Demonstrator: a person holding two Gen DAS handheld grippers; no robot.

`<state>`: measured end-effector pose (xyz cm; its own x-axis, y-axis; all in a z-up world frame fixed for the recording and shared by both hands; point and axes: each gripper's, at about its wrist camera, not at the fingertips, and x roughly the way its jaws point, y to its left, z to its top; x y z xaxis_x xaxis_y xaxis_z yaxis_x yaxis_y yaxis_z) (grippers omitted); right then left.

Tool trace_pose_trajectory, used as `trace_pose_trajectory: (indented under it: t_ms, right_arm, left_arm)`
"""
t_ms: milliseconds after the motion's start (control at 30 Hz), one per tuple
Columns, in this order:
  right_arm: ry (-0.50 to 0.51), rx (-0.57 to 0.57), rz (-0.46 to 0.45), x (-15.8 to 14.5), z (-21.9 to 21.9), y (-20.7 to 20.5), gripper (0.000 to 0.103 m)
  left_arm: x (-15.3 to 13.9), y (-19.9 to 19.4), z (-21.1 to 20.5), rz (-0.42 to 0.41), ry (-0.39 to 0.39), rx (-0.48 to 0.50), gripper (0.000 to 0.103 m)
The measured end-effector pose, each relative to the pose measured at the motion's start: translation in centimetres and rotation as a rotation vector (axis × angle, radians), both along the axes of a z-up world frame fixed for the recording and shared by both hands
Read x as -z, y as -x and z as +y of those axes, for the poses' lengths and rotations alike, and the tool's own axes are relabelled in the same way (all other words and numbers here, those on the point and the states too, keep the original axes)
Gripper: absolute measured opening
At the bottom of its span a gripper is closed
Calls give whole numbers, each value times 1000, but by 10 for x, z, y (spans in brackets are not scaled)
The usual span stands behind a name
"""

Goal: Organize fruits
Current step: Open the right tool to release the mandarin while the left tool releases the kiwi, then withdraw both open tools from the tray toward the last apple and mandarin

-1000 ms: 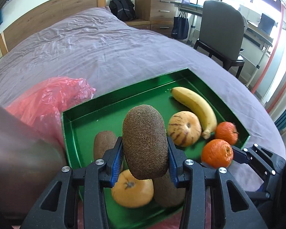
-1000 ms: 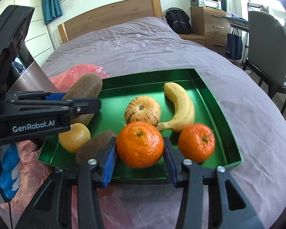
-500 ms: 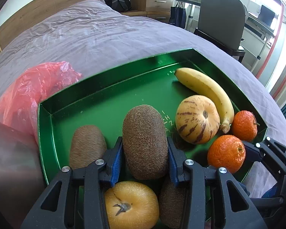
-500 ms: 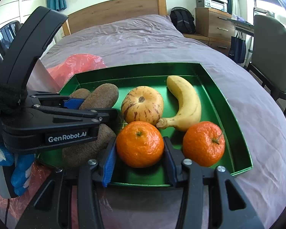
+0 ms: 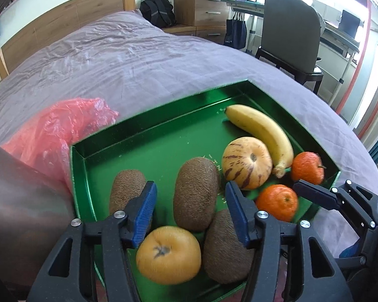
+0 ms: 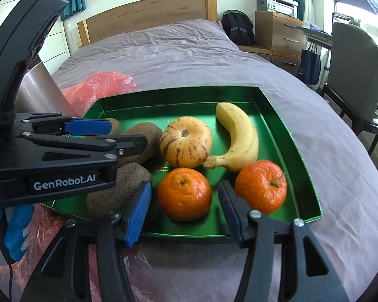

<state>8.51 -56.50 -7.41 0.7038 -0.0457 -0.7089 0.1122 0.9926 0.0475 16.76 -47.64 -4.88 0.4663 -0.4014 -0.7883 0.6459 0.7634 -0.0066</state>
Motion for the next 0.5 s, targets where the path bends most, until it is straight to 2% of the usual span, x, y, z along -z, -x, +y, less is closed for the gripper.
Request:
trace_pose_trajectory:
  t_ms: [133, 333, 500]
  right_arm:
    - [10, 13, -18, -15, 4, 17, 84]
    - [9, 41, -32, -39, 11, 54, 85]
    - [11, 26, -34, -57, 29, 80, 86]
  left_arm:
    - [-24, 20, 10, -29, 27, 15, 54]
    - [-58, 56, 38, -57, 69, 32, 57]
    - [-76, 84, 72, -64, 108, 18, 61]
